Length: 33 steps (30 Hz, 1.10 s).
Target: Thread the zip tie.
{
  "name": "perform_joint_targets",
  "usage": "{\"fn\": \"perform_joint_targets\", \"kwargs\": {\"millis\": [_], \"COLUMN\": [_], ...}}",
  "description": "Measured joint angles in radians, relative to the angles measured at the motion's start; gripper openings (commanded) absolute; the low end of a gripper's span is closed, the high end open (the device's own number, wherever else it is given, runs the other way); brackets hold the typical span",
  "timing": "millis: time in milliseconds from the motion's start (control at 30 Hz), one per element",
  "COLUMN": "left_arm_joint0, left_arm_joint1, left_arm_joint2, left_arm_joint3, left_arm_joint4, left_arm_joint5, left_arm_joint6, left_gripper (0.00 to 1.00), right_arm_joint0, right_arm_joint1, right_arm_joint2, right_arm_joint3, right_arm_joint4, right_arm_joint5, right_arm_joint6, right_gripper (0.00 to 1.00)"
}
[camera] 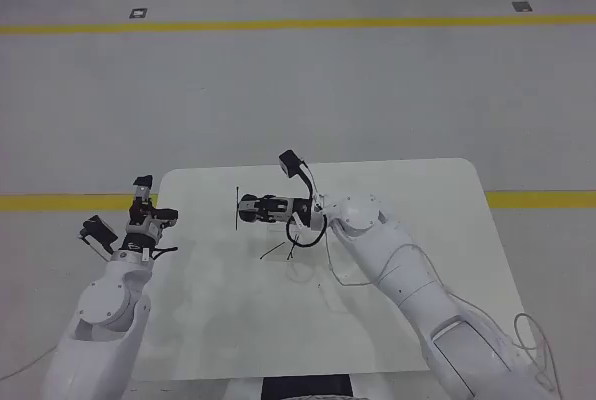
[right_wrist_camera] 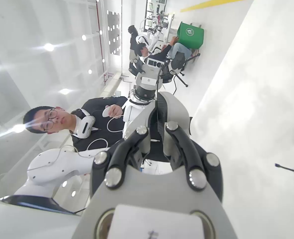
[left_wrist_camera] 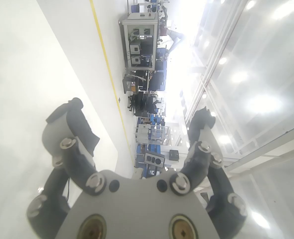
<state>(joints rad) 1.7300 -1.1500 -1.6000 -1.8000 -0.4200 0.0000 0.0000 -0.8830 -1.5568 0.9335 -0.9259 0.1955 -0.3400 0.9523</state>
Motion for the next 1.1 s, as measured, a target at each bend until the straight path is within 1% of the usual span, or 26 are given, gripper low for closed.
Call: {"fn": "perform_joint_targets", "kwargs": {"millis": [133, 200, 333, 433, 533, 600, 867, 933, 1033, 1100], "left_arm_joint0": [-0.002, -0.006, 0.001, 0.007, 0.013, 0.017, 0.017, 0.014, 0.011, 0.011], "left_arm_joint1": [0.0, 0.001, 0.007, 0.009, 0.007, 0.006, 0.006, 0.007, 0.009, 0.009], "left_arm_joint2": [0.003, 0.013, 0.041, 0.063, 0.089, 0.103, 0.105, 0.112, 0.114, 0.118], "left_arm_joint3": [0.001, 0.001, -0.01, -0.016, -0.02, -0.025, -0.026, -0.029, -0.011, 0.008], "left_arm_joint4": [0.004, 0.033, 0.14, 0.199, 0.231, 0.226, 0.224, 0.224, 0.23, 0.241], "left_arm_joint5": [-0.001, -0.003, -0.008, -0.022, -0.036, -0.051, -0.055, -0.072, -0.135, -0.192], "left_arm_joint6": [-0.005, -0.04, -0.135, -0.182, -0.193, -0.215, -0.22, -0.24, -0.291, -0.318], "left_gripper": [1.0, 1.0, 1.0, 1.0, 1.0, 1.0, 1.0, 1.0, 1.0, 1.0], "right_arm_joint0": [0.0, -0.009, -0.017, -0.017, -0.017, -0.017, -0.017, -0.023, -0.038, -0.044], "right_arm_joint1": [0.0, 0.0, 0.0, -0.003, -0.008, -0.01, -0.01, -0.01, -0.009, -0.008], "right_arm_joint2": [0.0, -0.002, -0.011, -0.018, -0.022, -0.022, -0.022, -0.022, -0.023, -0.021], "right_arm_joint3": [0.0, -0.01, -0.044, -0.06, -0.063, -0.061, -0.061, -0.065, -0.083, -0.093], "right_arm_joint4": [0.0, -0.007, -0.045, -0.061, -0.051, -0.042, -0.041, -0.045, -0.056, -0.058], "right_arm_joint5": [0.0, 0.014, 0.092, 0.136, 0.175, 0.187, 0.188, 0.192, 0.221, 0.238], "right_arm_joint6": [0.0, -0.02, -0.11, -0.167, -0.213, -0.232, -0.233, -0.243, -0.281, -0.297], "right_gripper": [0.0, 0.0, 0.0, 0.0, 0.0, 0.0, 0.0, 0.0, 0.0, 0.0]}}
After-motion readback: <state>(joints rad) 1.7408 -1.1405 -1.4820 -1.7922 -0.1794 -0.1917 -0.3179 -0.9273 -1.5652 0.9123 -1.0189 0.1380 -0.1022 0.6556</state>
